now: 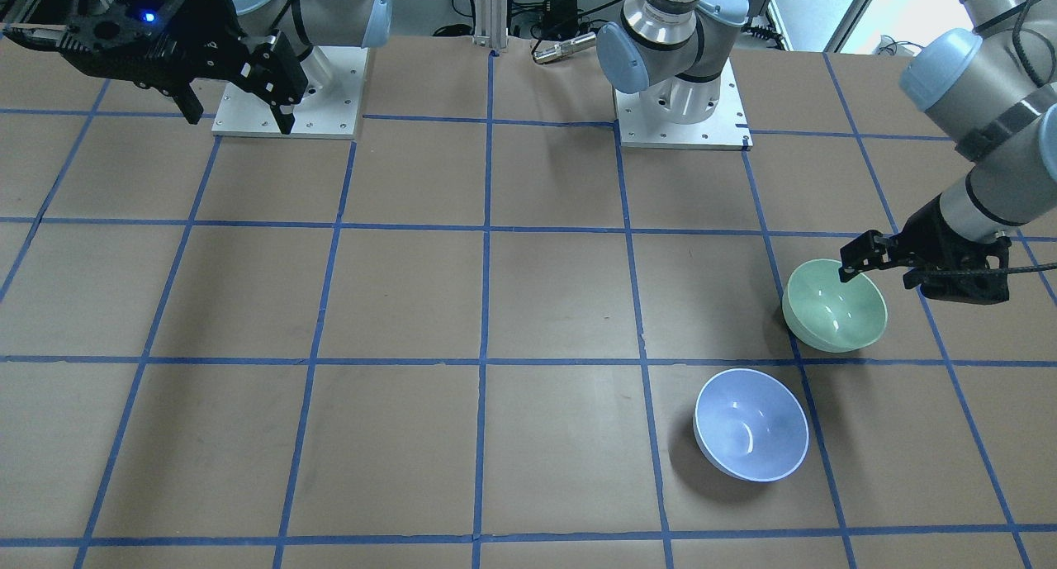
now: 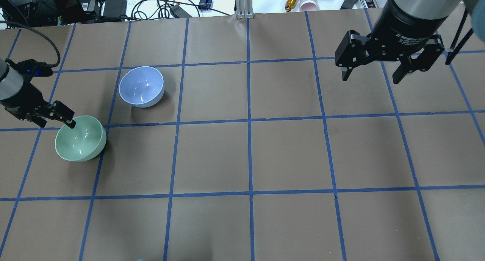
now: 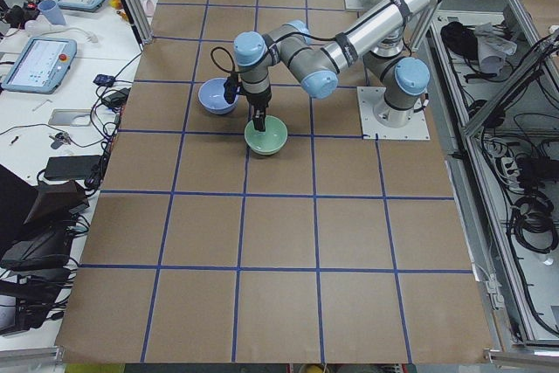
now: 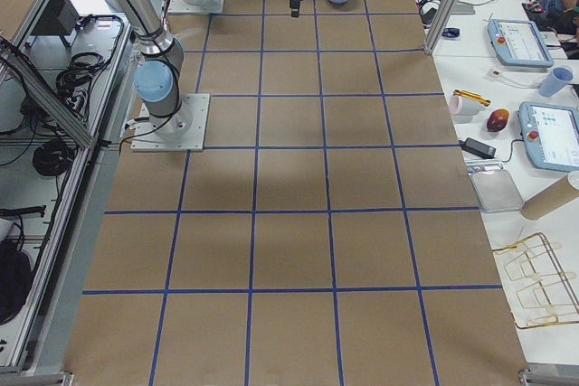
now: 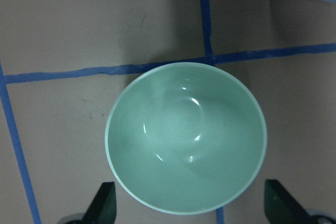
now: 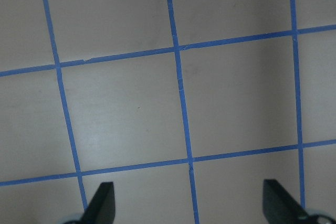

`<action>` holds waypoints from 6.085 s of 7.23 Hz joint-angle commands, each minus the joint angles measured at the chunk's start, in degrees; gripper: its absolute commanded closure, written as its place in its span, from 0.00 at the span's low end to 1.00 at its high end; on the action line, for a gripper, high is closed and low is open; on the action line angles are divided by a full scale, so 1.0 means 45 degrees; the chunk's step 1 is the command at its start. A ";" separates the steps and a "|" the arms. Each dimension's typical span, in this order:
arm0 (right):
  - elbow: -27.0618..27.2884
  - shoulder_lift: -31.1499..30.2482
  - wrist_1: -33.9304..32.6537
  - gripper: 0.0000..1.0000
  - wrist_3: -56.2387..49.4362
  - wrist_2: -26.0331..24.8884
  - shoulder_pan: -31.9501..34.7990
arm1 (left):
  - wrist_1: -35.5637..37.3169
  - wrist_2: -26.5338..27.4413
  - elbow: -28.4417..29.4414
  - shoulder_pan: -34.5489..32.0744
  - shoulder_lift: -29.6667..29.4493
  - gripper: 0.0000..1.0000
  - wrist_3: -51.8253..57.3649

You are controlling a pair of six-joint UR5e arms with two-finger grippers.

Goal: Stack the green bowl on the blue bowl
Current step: 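Move the left gripper down to the rim of the pale green bowl, then close the left gripper on the green bowl's rim, then lift the green bowl with the left gripper toward the blue bowl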

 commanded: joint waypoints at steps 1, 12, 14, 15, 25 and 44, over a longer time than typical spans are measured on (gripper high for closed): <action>-0.0014 0.0000 -0.0004 0.00 0.0000 0.0000 0.0000 | 0.1411 -0.0046 -0.0414 0.0625 -0.0663 0.00 0.1149; 0.0005 0.0000 0.0015 0.00 0.0000 0.0000 0.0000 | 0.2235 -0.1062 -0.0863 0.1743 -0.2346 0.00 0.0840; 0.0005 0.0000 -0.0004 0.00 0.0000 0.0000 0.0000 | 0.2196 -0.0984 -0.0960 0.1743 -0.2521 0.00 0.0431; -0.0014 0.0000 -0.0004 0.00 0.0000 0.0000 0.0000 | 0.2196 -0.1003 -0.1077 0.1743 -0.2522 0.00 0.0430; -0.0014 0.0000 -0.0004 0.00 0.0000 0.0000 0.0000 | 0.2080 -0.1081 -0.0981 0.1743 -0.2405 1.00 0.0664; 0.0005 0.0000 -0.0004 0.00 0.0000 0.0000 0.0000 | -0.1869 -0.3171 0.4213 -0.2749 -0.3066 1.00 -0.5703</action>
